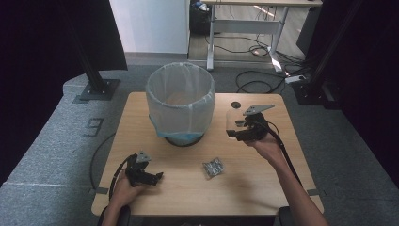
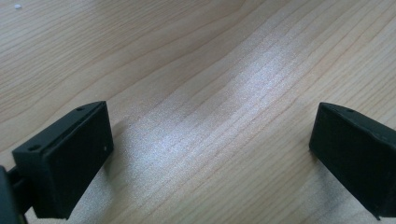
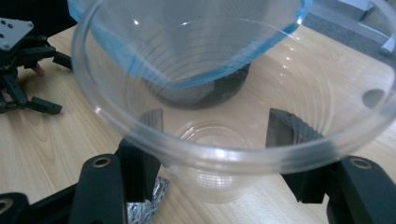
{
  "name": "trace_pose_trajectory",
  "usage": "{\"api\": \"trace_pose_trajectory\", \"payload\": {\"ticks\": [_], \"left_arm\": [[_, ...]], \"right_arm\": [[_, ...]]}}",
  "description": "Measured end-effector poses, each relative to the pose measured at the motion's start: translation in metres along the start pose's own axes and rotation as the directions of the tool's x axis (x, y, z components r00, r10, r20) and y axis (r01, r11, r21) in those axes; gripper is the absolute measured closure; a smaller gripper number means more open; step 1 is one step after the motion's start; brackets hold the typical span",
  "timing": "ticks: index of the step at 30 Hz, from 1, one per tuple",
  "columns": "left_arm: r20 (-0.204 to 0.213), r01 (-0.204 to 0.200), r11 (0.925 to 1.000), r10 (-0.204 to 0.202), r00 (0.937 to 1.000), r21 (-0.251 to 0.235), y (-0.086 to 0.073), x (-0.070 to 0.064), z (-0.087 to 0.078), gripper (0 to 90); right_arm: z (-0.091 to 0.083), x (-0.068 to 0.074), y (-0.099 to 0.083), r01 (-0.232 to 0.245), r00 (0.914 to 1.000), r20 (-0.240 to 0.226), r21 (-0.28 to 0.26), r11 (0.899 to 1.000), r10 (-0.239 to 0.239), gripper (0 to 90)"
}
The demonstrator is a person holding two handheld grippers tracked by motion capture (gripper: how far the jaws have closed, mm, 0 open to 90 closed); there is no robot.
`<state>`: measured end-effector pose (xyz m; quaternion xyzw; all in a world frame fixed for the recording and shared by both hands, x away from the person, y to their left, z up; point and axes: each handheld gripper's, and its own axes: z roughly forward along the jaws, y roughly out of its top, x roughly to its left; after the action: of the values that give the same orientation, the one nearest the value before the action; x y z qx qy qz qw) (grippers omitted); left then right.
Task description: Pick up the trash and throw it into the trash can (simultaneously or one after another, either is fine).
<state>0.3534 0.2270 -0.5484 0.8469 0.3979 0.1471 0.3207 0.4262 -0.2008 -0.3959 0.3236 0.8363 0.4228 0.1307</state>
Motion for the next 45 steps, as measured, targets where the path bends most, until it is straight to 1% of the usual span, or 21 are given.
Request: {"api": "trace_pose_trajectory", "payload": {"ticks": [2,3,7,9,11,13,14,18,21,23,30,31,33,35,36,38,40,41,43,44,45], "left_arm": [[0.0,0.0,1.0,0.0,1.0,0.0,0.0,0.0,0.0,0.0],[0.0,0.0,1.0,0.0,1.0,0.0,0.0,0.0,0.0,0.0],[0.0,-0.001,1.0,0.001,1.0,0.0,0.0,0.0,0.0,0.0],[0.0,-0.001,1.0,0.001,1.0,0.0,0.0,0.0,0.0,0.0],[-0.001,-0.001,1.0,0.001,1.0,0.0,0.0,0.0,0.0,0.0],[0.0,-0.001,1.0,0.001,1.0,0.0,0.0,0.0,0.0,0.0],[0.0,-0.001,1.0,0.001,1.0,0.0,0.0,0.0,0.0,0.0],[0.0,-0.001,1.0,0.001,1.0,0.0,0.0,0.0,0.0,0.0],[0.0,-0.001,1.0,0.001,1.0,0.0,0.0,0.0,0.0,0.0],[0.0,-0.001,1.0,0.001,1.0,0.0,0.0,0.0,0.0,0.0],[0.0,-0.001,1.0,0.001,1.0,-0.001,0.0,0.0,0.0,0.0],[0.0,-0.001,1.0,0.001,1.0,-0.001,0.0,0.0,0.0,0.0],[0.0,-0.001,1.0,0.001,1.0,-0.001,0.0,0.0,0.0,0.0],[0.0,-0.001,1.0,0.001,1.0,-0.001,0.0,0.0,0.0,0.0],[0.0,-0.001,1.0,0.001,1.0,-0.001,0.0,0.0,0.0,0.0],[0.0,0.0,1.0,0.0,1.0,-0.001,0.0,0.0,0.0,0.0],[0.0,-0.001,1.0,0.001,1.0,0.0,0.0,0.0,0.0,0.0],[0.0,-0.001,1.0,0.001,1.0,-0.001,0.0,0.0,0.0,0.0],[0.0,-0.001,1.0,0.001,1.0,-0.001,0.0,0.0,0.0,0.0],[0.0,-0.003,1.0,0.003,1.0,0.002,0.0,0.0,0.0,0.0],[0.0,-0.002,1.0,0.002,1.0,0.0,0.0,0.0,0.0,0.0]], "right_arm": [[-0.001,-0.001,0.002,0.001,1.0,-0.001,-0.002,1.0,-0.001,36.9],[-0.002,-0.002,0.007,-0.009,0.9999,-0.01,-0.005,1.0,0.009,36.9],[-0.004,-0.005,0.013,-0.01,0.9999,-0.006,-0.002,1.0,0.01,36.9],[-0.006,-0.006,0.017,-0.02,0.9997,-0.016,-0.007,1.0,0.02,36.9],[-0.008,-0.007,0.021,-0.014,0.9999,-0.007,-0.003,1.0,0.014,36.9],[-0.009,-0.008,0.025,-0.011,0.9999,-0.009,-0.007,1.0,0.011,36.9],[-0.011,-0.009,0.029,-0.018,0.9997,-0.017,-0.015,1.0,0.018,36.9],[-0.015,-0.01,0.037,-0.01,0.9999,-0.014,-0.013,1.0,0.01,36.9],[-0.017,-0.01,0.041,-0.016,0.9997,-0.02,-0.017,1.0,0.015,36.9],[-0.019,-0.011,0.048,-0.004,0.9999,-0.011,-0.012,1.0,0.004,37.0],[-0.025,-0.011,0.061,0.003,0.9999,-0.012,-0.019,1.0,-0.003,37.1],[-0.026,-0.012,0.065,-0.001,0.9998,-0.017,-0.018,1.0,0.001,37.1],[-0.027,-0.012,0.069,0.006,0.9999,-0.011,-0.01,1.0,-0.006,37.1],[-0.028,-0.012,0.073,0.001,0.9998,-0.022,-0.021,1.0,-0.002,37.1],[-0.028,-0.012,0.075,-0.001,0.9997,-0.024,-0.016,1.0,0.001,37.1],[-0.029,-0.012,0.079,0.01,0.9998,-0.014,-0.008,1.0,-0.011,37.1],[-0.029,-0.012,0.082,0.01,0.9998,-0.017,-0.008,1.0,-0.01,37.1],[-0.03,-0.012,0.085,-0.001,0.9995,-0.032,-0.016,1.0,0.001,37.1],[-0.03,-0.012,0.089,0.016,0.9997,-0.021,-0.008,1.0,-0.016,37.1],[-0.03,-0.011,0.092,0.012,0.9997,-0.022,-0.004,1.0,-0.012,37.1],[-0.03,-0.011,0.094,0.021,0.9995,-0.024,-0.009,1.0,-0.021,37.1]]}}
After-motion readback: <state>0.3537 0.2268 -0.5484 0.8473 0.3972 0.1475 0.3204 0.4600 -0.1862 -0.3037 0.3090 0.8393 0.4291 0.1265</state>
